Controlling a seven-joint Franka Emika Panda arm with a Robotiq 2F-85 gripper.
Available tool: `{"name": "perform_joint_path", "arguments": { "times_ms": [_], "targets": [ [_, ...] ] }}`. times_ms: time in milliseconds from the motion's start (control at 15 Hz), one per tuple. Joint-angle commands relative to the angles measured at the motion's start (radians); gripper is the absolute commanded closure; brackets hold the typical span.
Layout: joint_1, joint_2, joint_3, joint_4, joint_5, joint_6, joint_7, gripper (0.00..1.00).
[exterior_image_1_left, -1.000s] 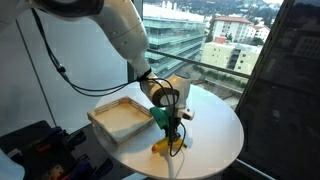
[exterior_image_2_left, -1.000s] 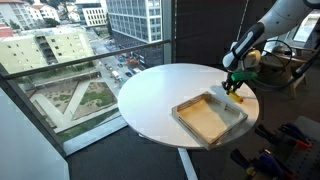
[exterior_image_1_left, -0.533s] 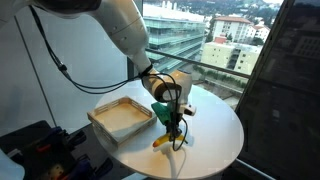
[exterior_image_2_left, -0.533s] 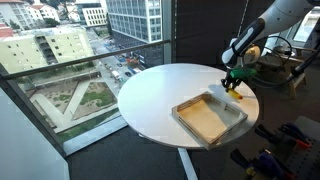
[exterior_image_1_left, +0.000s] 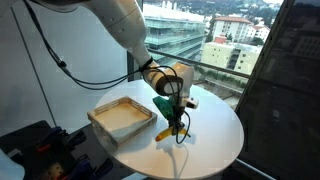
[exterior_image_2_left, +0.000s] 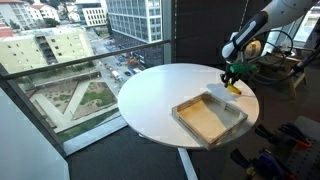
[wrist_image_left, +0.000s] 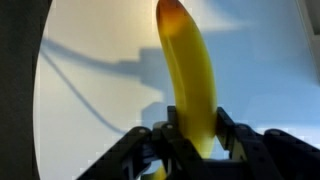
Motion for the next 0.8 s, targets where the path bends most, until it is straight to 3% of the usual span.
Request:
{"name": "perform_joint_path", "arguments": {
  "times_ms": [0,600,667,733],
  "targets": [
    [-0.002,-0.063,0.002,-0.029,-0.001,-0.025,-0.025,0.84],
    [-0.009,-0.132,0.011,-0.064,0.008,-0.018,-0.053,0.84],
    [0.001,-0.090,0.000,-0.031,0.001,-0.005,-0.024,0.59],
    [0.001,-0.095,0.001,-0.035,0.001,-0.005,-0.025,0.59]
  ]
}}
